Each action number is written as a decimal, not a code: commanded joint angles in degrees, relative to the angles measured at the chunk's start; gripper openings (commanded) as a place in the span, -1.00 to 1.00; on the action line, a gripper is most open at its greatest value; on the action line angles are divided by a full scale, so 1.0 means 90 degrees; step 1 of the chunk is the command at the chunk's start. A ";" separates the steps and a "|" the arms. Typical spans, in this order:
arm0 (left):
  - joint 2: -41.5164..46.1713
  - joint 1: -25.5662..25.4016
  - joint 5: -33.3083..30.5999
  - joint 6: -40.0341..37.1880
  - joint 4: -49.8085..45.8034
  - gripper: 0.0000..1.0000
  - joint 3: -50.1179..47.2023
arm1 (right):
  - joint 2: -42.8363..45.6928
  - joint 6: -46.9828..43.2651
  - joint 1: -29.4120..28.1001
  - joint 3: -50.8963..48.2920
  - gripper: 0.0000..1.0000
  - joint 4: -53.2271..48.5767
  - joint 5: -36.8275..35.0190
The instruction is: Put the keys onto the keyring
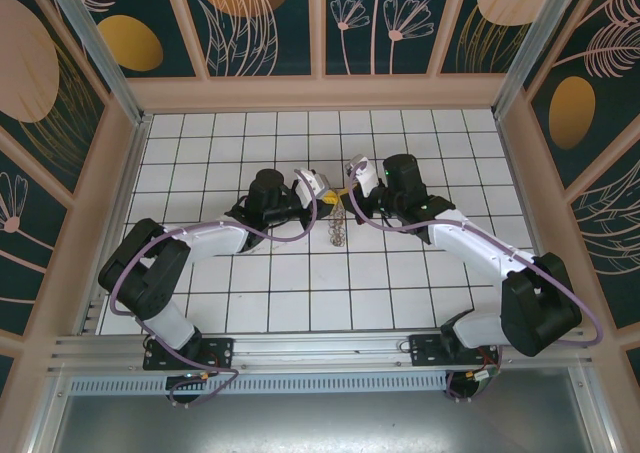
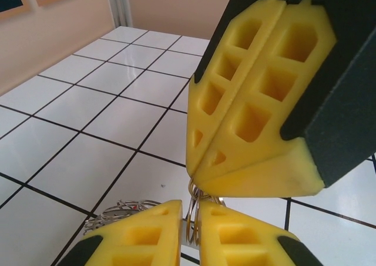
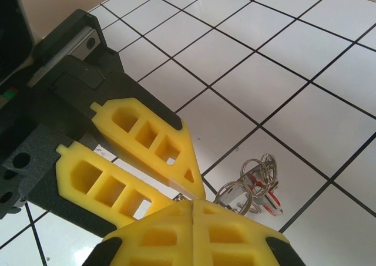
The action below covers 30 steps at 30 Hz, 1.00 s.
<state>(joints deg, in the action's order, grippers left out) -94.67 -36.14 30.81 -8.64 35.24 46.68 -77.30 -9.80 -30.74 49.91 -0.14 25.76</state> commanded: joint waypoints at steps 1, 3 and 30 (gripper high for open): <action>-0.0062 -0.0023 -0.0014 -0.0078 -0.0066 -0.75 0.0157 | 0.0159 -0.0089 -0.0022 0.0226 -1.00 0.0104 0.0049; -0.0052 -0.0025 -0.0032 -0.0091 -0.0100 -0.74 0.0139 | 0.0179 -0.0072 -0.0022 0.0190 -1.00 0.0152 0.0002; -0.0038 -0.0018 -0.0021 -0.0054 -0.0020 -0.67 0.0126 | 0.0210 0.0035 -0.0032 0.0108 -1.00 0.0256 0.0117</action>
<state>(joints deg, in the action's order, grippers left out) -94.67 -36.18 30.55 -9.61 33.01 46.74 -77.30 -9.96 -30.74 49.89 -0.05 25.61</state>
